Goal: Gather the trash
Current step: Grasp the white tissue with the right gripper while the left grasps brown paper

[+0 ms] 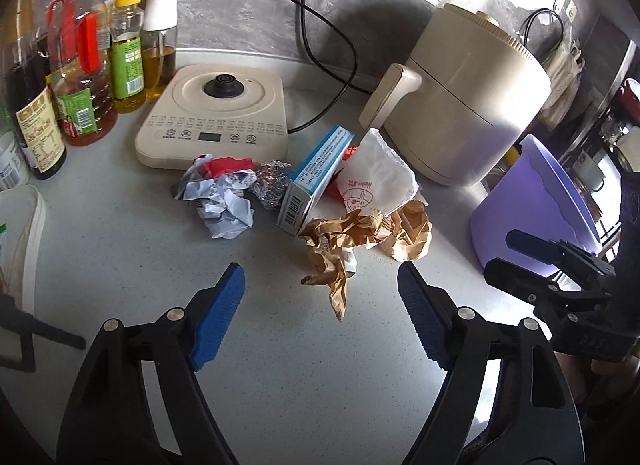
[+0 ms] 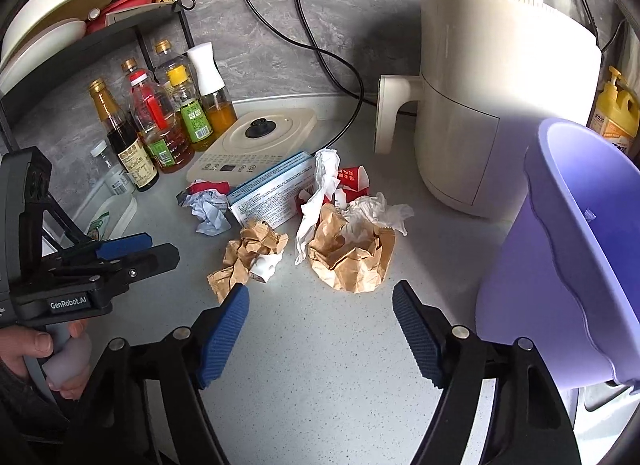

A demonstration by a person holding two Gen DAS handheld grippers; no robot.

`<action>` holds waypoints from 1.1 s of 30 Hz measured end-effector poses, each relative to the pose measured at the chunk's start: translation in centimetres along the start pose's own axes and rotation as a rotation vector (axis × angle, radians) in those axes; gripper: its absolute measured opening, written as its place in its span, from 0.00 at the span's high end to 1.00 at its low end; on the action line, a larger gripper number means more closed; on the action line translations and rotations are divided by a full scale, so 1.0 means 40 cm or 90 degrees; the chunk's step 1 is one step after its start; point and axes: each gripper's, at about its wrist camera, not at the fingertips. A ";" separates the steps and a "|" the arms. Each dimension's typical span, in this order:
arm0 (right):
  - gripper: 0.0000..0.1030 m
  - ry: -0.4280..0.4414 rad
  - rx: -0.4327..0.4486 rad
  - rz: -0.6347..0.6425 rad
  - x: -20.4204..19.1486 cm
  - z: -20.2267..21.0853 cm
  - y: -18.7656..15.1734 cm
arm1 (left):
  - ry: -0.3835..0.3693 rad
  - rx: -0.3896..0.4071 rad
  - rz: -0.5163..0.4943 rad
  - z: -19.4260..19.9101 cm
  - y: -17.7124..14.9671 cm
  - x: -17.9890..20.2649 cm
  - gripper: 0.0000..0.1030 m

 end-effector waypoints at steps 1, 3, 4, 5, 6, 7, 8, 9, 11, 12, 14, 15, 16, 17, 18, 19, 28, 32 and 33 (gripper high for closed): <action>0.29 0.000 -0.001 0.001 0.004 -0.007 0.009 | -0.012 -0.012 0.000 -0.022 0.005 0.003 0.27; 0.30 0.007 -0.004 -0.003 0.012 -0.025 0.031 | -0.031 -0.039 0.008 -0.069 0.013 0.009 0.31; 0.31 0.010 -0.006 -0.005 0.014 -0.035 0.044 | -0.032 -0.057 0.013 -0.093 0.016 0.014 0.39; 0.32 0.011 -0.008 -0.007 0.015 -0.045 0.059 | -0.035 -0.075 0.016 -0.113 0.017 0.018 0.43; 0.33 0.012 -0.011 -0.009 0.017 -0.056 0.074 | -0.037 -0.089 0.018 -0.130 0.018 0.021 0.54; 0.34 0.016 -0.011 -0.010 0.019 -0.066 0.088 | -0.039 -0.099 0.019 -0.141 0.018 0.024 0.70; 0.34 0.019 -0.011 -0.009 0.020 -0.076 0.101 | -0.046 -0.109 0.014 -0.150 0.017 0.028 0.76; 0.35 0.020 -0.013 -0.008 0.021 -0.089 0.111 | -0.052 -0.119 0.007 -0.157 0.016 0.030 0.85; 0.36 0.024 -0.028 -0.009 0.019 -0.118 0.129 | -0.048 -0.114 0.005 -0.151 0.016 0.030 0.86; 0.37 0.030 -0.036 -0.010 0.017 -0.132 0.135 | -0.050 -0.108 0.010 -0.143 0.018 0.026 0.87; 0.39 0.044 -0.045 -0.003 0.008 -0.157 0.144 | -0.049 -0.090 0.021 -0.122 0.021 0.018 0.87; 0.39 0.045 -0.049 0.005 0.003 -0.168 0.148 | -0.045 -0.081 0.024 -0.110 0.023 0.013 0.88; 0.40 0.046 -0.052 0.011 -0.002 -0.179 0.151 | -0.042 -0.073 0.028 -0.098 0.024 0.010 0.88; 0.42 0.047 -0.056 0.014 -0.006 -0.190 0.154 | -0.042 -0.066 0.033 -0.084 0.026 0.004 0.88; 0.45 0.050 -0.060 0.013 -0.006 -0.201 0.157 | -0.040 -0.058 0.037 -0.075 0.028 -0.005 0.89; 0.50 0.053 -0.064 0.010 -0.005 -0.211 0.158 | -0.036 -0.048 0.041 -0.061 0.026 -0.009 0.89; 0.98 0.064 -0.034 0.004 0.015 -0.171 0.150 | -0.002 0.018 0.085 0.057 0.019 -0.049 0.96; 0.98 0.073 0.005 0.004 0.017 -0.086 0.154 | 0.005 0.034 0.080 0.095 0.008 -0.045 0.98; 0.98 0.075 0.012 0.001 0.019 -0.069 0.156 | 0.011 0.034 0.076 0.098 0.006 -0.043 0.98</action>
Point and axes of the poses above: each gripper's, at about its wrist camera, not at the fingertips, and z roughly against the way its jaws point, x to its right, y to its top, and after that the axes turned 8 degrees about y, right-handed
